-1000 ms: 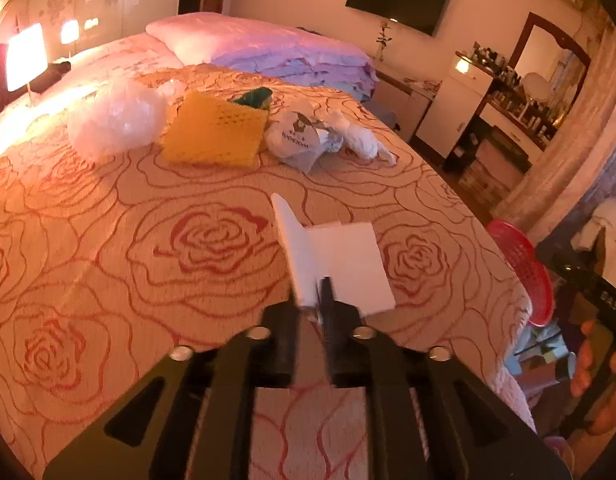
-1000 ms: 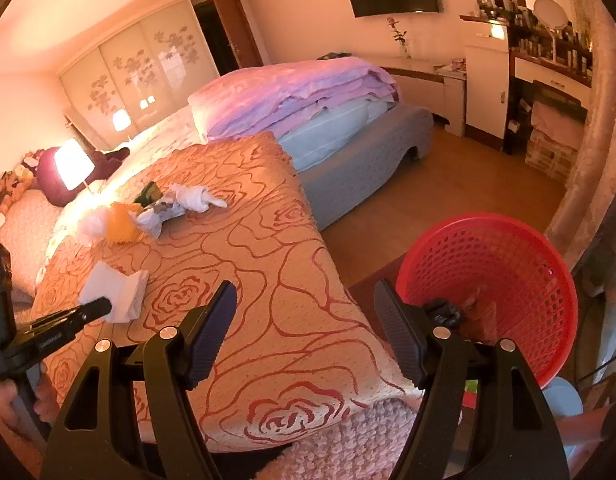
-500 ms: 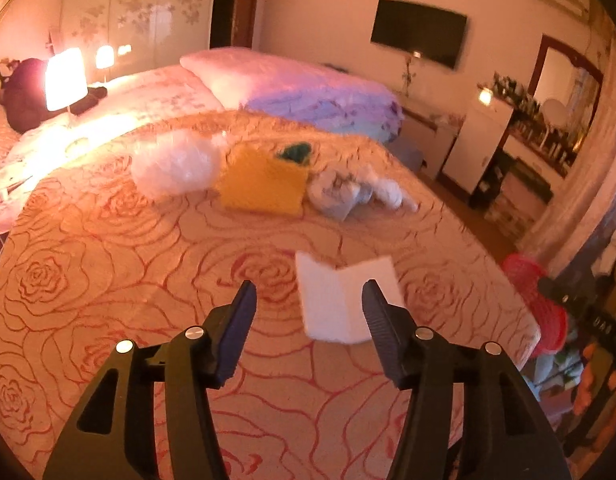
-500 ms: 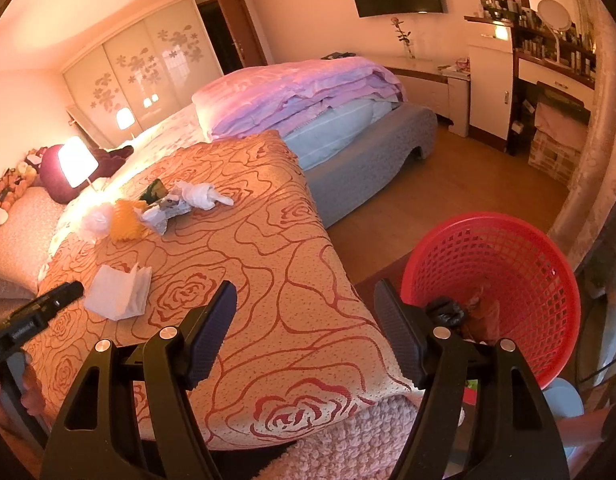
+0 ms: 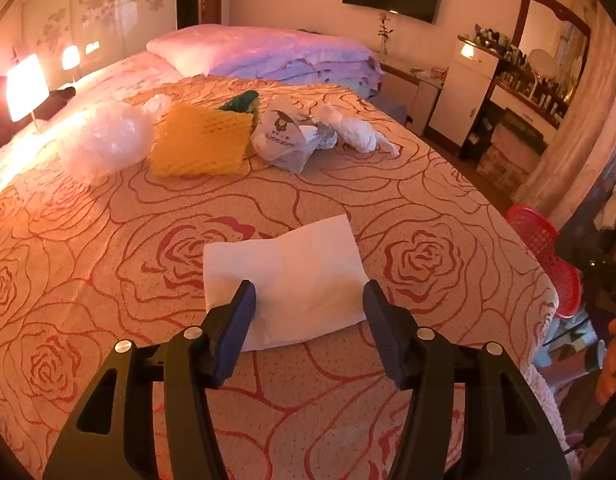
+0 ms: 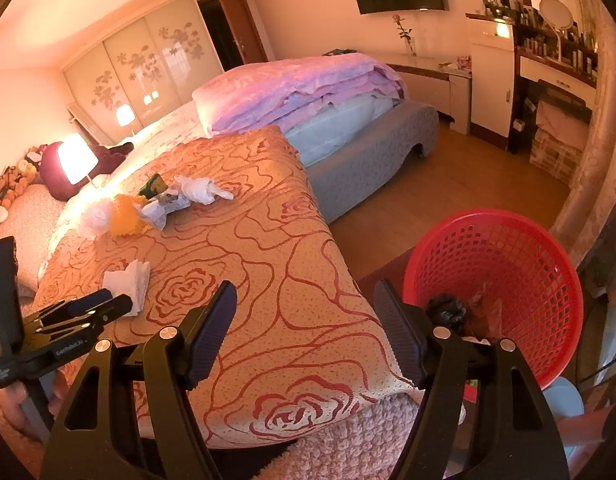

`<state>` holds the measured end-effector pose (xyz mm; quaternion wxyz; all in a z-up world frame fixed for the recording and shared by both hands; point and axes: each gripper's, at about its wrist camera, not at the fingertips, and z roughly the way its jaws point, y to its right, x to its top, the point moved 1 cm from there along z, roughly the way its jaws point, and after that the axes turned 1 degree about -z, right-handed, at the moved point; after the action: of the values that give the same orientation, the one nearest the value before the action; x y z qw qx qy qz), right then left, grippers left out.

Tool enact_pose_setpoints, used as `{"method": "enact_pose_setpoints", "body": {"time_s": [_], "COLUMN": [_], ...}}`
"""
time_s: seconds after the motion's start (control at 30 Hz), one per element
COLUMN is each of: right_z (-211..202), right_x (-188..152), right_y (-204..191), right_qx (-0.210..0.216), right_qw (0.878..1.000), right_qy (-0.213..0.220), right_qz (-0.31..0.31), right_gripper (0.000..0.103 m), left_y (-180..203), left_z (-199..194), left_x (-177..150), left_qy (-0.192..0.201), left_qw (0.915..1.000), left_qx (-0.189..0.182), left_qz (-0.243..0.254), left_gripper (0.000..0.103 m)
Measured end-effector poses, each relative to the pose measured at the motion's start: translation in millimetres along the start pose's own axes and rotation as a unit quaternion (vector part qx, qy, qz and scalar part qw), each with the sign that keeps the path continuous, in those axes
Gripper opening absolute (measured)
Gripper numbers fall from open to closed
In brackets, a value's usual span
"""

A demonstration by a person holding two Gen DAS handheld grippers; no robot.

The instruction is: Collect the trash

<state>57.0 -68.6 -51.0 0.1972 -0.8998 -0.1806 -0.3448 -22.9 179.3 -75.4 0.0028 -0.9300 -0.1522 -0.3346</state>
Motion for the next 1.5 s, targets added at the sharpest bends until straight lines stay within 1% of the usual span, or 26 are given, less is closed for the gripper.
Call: {"method": "enact_pose_setpoints", "body": {"time_s": [0.13, 0.4, 0.5, 0.67, 0.77, 0.9, 1.03, 1.1, 1.27, 1.43, 1.5], "right_z": [3, 9, 13, 18, 21, 27, 34, 44, 76, 103, 114], "right_x": [-2, -7, -9, -12, -13, -10, 3, 16, 43, 67, 73], "right_y": [-3, -2, -5, -12, -17, -26, -38, -47, -67, -94, -100], "right_qx": [0.0, -0.002, -0.001, -0.001, -0.001, -0.002, 0.0, 0.002, 0.007, 0.023, 0.029], "right_qw": [1.0, 1.0, 1.0, 1.0, 0.999, 0.999, 0.998, 0.997, 0.994, 0.989, 0.988], "right_qy": [-0.005, -0.01, -0.017, -0.022, -0.023, -0.022, -0.012, -0.004, -0.007, -0.005, -0.011], "right_qz": [-0.001, -0.005, -0.008, -0.02, -0.029, -0.046, -0.066, -0.082, -0.109, -0.148, -0.153], "right_gripper": [0.069, 0.069, 0.069, 0.069, 0.069, 0.069, 0.069, 0.069, 0.069, 0.069, 0.069], "left_y": [-1, 5, 6, -4, -8, -10, -11, -11, -11, -10, -10], "left_z": [3, 4, 3, 0, -2, -2, -3, -4, -6, -7, -7], "left_x": [2, -3, -6, -6, -7, -7, -7, -7, -7, -8, -7], "left_qy": [0.003, 0.022, 0.03, 0.036, 0.037, 0.038, 0.039, 0.04, 0.042, 0.043, 0.043], "left_qw": [1.0, 0.9996, 0.9992, 0.9992, 0.9992, 0.9992, 0.9992, 0.9991, 0.9991, 0.9991, 0.9991], "left_qx": [-0.005, 0.01, 0.017, 0.016, 0.013, 0.013, 0.012, 0.013, 0.01, 0.007, 0.005], "left_qz": [-0.004, 0.013, 0.018, 0.006, 0.001, 0.002, 0.002, 0.004, 0.003, 0.001, -0.001], "left_gripper": [0.055, 0.053, 0.049, 0.033, 0.031, 0.031, 0.031, 0.031, 0.031, 0.031, 0.031]}}
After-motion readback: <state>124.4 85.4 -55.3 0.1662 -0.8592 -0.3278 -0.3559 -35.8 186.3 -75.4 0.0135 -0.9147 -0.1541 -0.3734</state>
